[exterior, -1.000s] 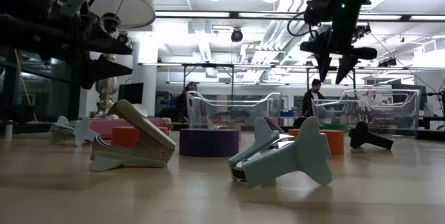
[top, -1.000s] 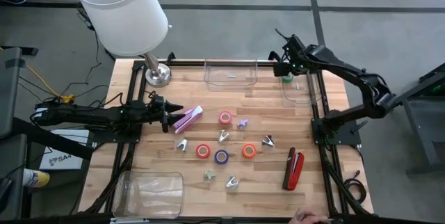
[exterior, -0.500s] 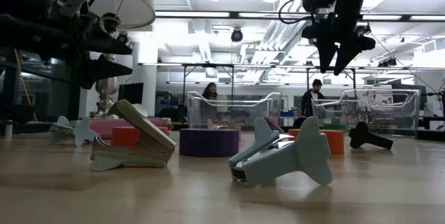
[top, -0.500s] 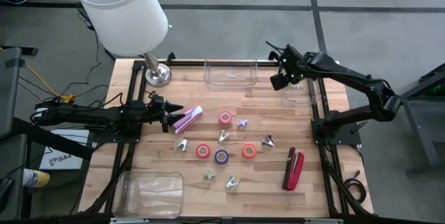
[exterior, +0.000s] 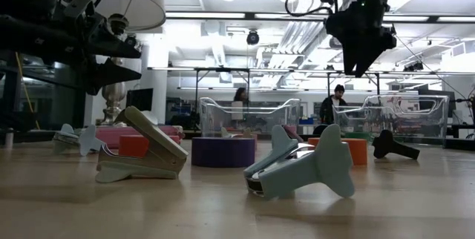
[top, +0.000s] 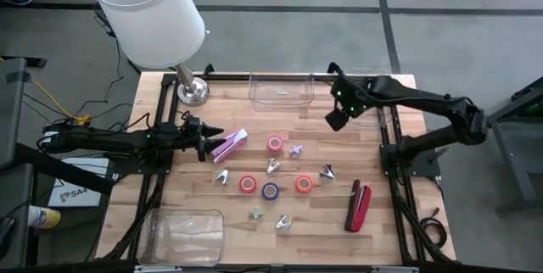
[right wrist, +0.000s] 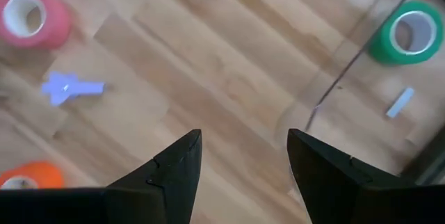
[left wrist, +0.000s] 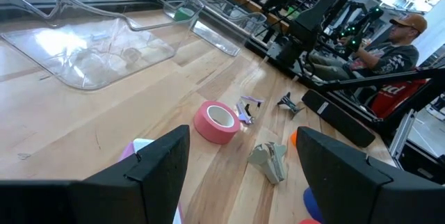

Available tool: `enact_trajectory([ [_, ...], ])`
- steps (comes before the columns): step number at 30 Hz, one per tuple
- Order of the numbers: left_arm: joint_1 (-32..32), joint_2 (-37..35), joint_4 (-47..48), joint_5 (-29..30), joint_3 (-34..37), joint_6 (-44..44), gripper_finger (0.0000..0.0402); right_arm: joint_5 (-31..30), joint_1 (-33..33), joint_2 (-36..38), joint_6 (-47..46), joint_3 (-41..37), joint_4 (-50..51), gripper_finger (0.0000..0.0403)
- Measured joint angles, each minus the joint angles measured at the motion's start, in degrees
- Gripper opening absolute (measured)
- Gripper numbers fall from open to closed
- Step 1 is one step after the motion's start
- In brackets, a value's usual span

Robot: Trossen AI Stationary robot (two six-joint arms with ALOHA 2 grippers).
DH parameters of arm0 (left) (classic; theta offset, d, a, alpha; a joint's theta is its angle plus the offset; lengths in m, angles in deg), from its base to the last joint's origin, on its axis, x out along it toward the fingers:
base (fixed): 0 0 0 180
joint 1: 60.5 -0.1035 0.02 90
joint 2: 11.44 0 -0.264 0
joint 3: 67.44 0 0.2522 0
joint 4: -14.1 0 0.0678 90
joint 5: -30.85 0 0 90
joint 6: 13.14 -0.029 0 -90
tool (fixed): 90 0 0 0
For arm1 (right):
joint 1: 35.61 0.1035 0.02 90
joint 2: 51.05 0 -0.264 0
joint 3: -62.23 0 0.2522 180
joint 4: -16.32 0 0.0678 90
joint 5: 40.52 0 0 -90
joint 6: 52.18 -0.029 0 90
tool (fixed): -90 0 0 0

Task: Pick and place Stapler, Stapler remover, tape
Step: Put the orange tape into the top right transparent bin

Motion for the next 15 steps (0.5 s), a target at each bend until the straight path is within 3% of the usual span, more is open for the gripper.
enact_trajectory([
  [10,0.0,0.0,0.0,0.0,0.0,0.0,0.026,1.6,11.9,-1.1,-3.8,0.0,1.0,0.0204],
  [15,0.0,0.0,0.0,0.0,0.0,0.0,0.026,3.8,18.2,-2.3,-1.0,0.0,0.9,0.0204],
])
